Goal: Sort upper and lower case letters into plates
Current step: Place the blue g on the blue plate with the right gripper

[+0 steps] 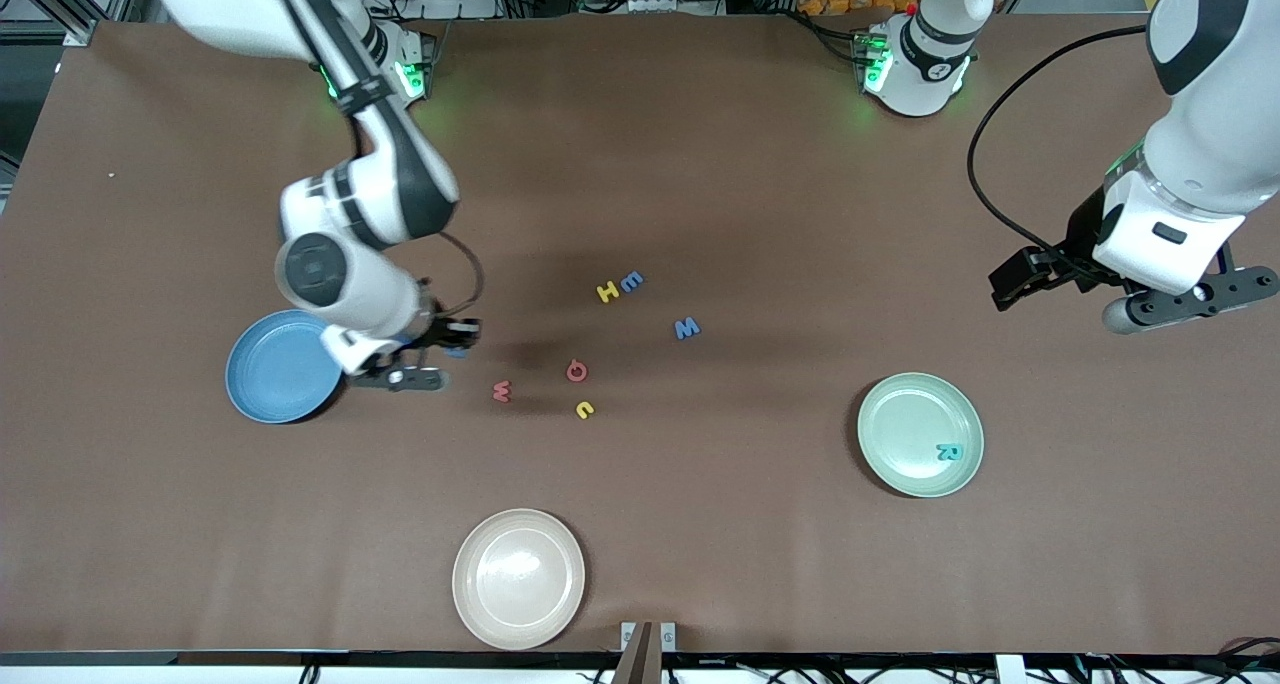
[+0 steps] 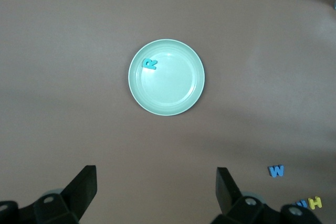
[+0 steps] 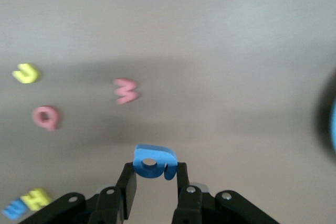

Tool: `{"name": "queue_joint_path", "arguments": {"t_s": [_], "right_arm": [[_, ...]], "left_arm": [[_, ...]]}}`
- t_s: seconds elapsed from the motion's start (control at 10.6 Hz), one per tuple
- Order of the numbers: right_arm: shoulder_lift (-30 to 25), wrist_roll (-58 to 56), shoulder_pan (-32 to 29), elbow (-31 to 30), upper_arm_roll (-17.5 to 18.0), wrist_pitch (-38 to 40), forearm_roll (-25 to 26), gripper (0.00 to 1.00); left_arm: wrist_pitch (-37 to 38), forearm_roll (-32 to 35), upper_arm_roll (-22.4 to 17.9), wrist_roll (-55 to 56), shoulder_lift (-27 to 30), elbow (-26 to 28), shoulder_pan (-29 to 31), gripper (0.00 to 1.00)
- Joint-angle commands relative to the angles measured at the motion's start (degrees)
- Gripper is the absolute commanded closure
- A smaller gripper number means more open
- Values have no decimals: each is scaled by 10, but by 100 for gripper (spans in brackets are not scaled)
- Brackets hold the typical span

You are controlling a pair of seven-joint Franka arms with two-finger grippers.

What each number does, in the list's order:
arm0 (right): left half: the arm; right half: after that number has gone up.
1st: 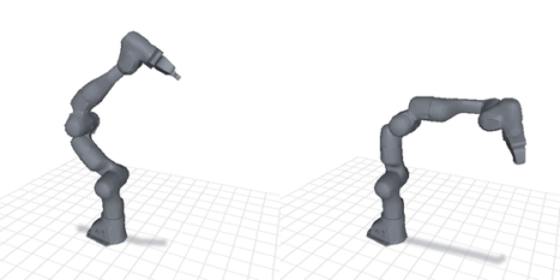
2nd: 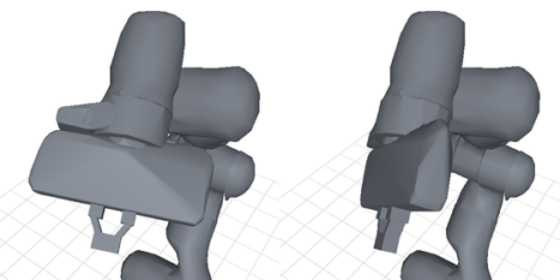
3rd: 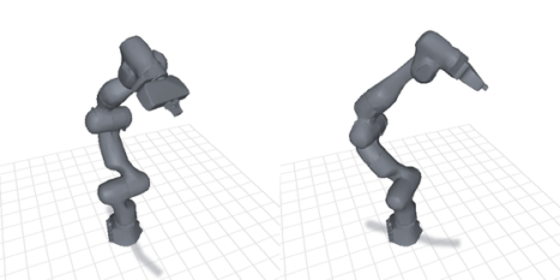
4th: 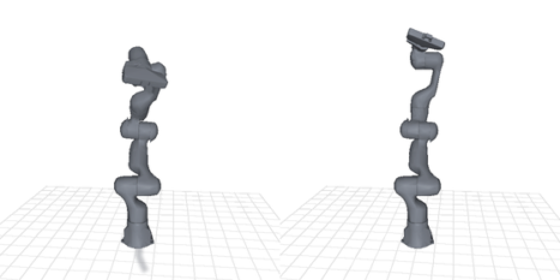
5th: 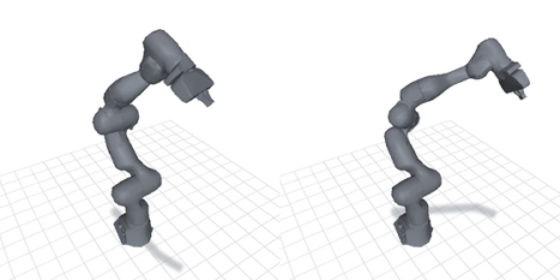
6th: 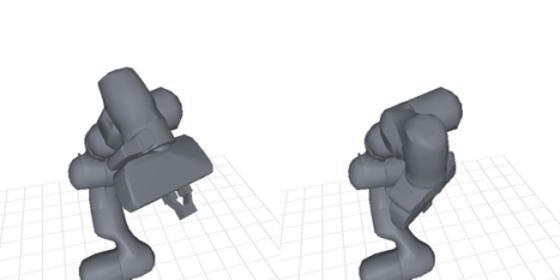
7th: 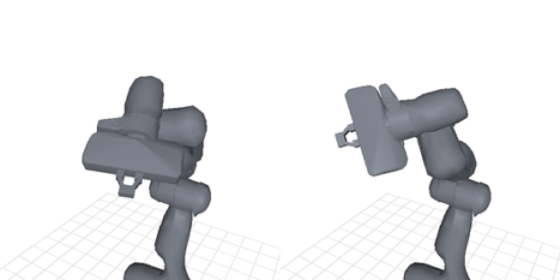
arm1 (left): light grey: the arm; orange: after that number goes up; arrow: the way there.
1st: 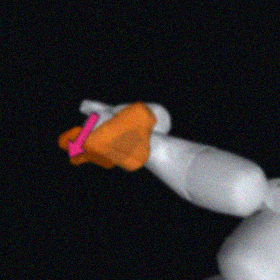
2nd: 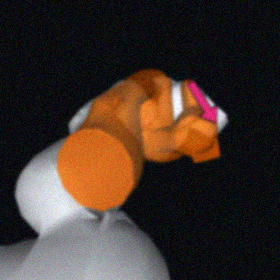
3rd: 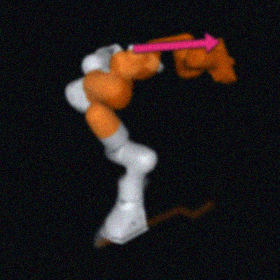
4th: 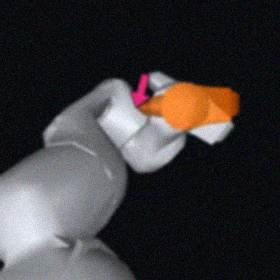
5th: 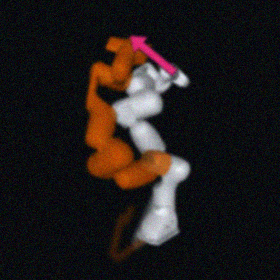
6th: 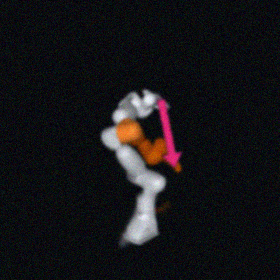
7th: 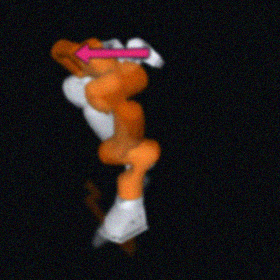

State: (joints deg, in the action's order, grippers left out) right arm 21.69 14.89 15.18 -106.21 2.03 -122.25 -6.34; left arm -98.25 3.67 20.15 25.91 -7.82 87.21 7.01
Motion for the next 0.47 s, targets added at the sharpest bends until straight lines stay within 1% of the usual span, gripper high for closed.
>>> {"name": "queue_joint_path", "arguments": {"t_s": [0.0, 0.19, 0.38], "right_arm": [[-32, -115, -80, -46, 10, -3, -4, 98], [-26, -192, -131, -47, 10, -4, 6, 97], [-13, -209, -171, -44, 10, -16, 79, 96]], "left_arm": [[5, -17, 2, -14, 6, 4, 1, 0], [5, -17, 2, -13, 4, 4, -1, 0], [4, -17, 9, -10, -1, 2, -19, 0]]}}
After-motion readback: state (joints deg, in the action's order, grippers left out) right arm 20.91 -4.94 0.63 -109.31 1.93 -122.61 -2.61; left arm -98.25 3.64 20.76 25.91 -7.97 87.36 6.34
